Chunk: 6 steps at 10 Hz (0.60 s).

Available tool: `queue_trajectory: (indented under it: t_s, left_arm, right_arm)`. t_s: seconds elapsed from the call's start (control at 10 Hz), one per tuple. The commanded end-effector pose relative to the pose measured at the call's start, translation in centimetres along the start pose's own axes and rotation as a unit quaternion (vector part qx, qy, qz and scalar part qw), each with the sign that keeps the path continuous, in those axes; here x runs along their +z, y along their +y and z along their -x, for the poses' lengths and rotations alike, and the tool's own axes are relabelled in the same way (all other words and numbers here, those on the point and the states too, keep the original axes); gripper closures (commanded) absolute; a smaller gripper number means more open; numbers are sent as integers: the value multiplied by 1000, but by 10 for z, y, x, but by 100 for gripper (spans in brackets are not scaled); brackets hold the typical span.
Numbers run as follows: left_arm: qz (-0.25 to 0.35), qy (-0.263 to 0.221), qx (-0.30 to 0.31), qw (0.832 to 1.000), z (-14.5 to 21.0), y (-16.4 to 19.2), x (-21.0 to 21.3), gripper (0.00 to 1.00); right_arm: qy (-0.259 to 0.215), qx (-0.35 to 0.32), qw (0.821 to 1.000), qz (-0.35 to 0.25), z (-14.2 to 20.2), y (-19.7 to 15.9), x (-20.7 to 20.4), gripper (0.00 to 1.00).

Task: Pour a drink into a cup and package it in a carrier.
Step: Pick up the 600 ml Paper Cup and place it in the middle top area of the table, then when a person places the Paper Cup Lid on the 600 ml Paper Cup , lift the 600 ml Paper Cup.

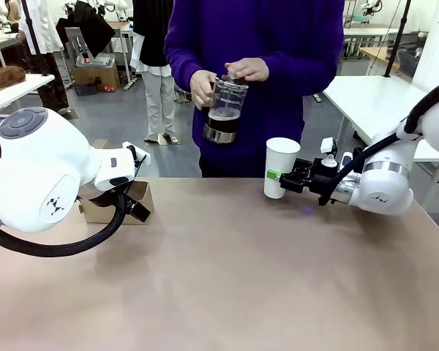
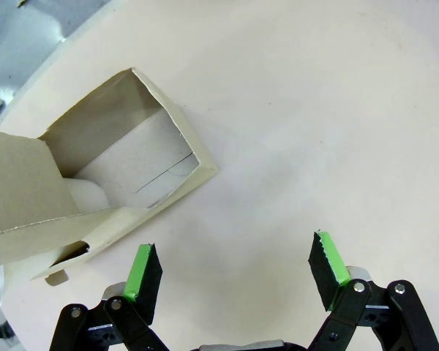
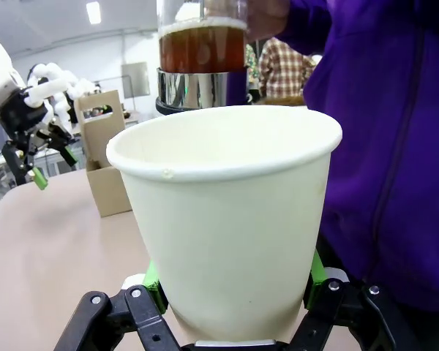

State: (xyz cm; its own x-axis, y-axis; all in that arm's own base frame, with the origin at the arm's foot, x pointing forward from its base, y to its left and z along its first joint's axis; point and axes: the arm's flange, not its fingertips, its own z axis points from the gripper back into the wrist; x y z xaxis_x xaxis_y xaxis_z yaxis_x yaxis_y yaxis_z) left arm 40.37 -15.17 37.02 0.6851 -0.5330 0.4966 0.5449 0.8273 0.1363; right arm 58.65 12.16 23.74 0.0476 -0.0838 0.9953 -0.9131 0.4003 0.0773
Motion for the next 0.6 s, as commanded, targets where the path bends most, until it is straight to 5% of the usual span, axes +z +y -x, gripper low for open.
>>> queue_trajectory:
  t_s: [0.0, 0.5]
  left_arm:
    - [1, -1, 0, 1000, 0, 0, 0, 0]
    - [1, -1, 0, 1000, 0, 0, 0, 0]
  right_arm:
    - [-1, 2, 1000, 1, -6, 2, 3, 20]
    - [-1, 2, 1000, 1, -6, 2, 3, 20]
